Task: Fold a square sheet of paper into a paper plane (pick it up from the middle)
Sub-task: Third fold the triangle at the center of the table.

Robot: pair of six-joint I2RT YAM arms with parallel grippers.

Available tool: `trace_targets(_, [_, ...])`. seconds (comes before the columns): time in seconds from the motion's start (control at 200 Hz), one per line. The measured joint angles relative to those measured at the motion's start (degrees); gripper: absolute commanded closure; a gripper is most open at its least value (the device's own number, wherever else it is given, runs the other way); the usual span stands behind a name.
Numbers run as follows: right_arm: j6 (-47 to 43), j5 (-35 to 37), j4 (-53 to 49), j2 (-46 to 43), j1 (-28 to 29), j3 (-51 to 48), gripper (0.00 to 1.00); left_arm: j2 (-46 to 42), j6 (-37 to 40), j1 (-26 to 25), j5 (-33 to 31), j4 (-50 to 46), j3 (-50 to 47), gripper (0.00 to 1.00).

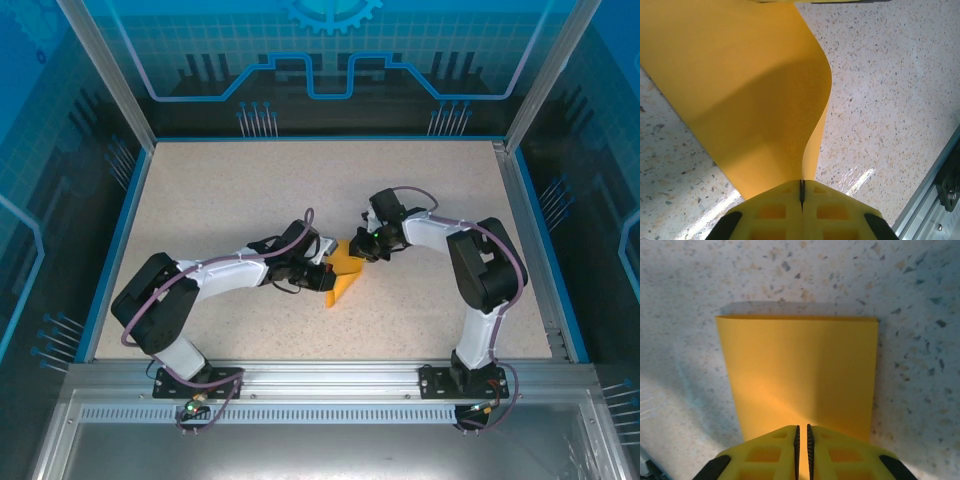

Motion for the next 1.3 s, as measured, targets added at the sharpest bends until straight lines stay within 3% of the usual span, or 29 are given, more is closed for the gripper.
trace_targets(0.42, [-5.9, 6.6, -6.6, 3.2, 2.5, 5.1, 0.85, 2.7, 0.3, 1.3, -0.6, -2.2, 2.4, 1.0])
trace_targets(1.295, [-7.0, 7.8, -7.8, 3.3, 2.9, 5.8, 0.84, 7.5, 0.3, 2.1, -6.1, -7.6, 6.8, 1.0])
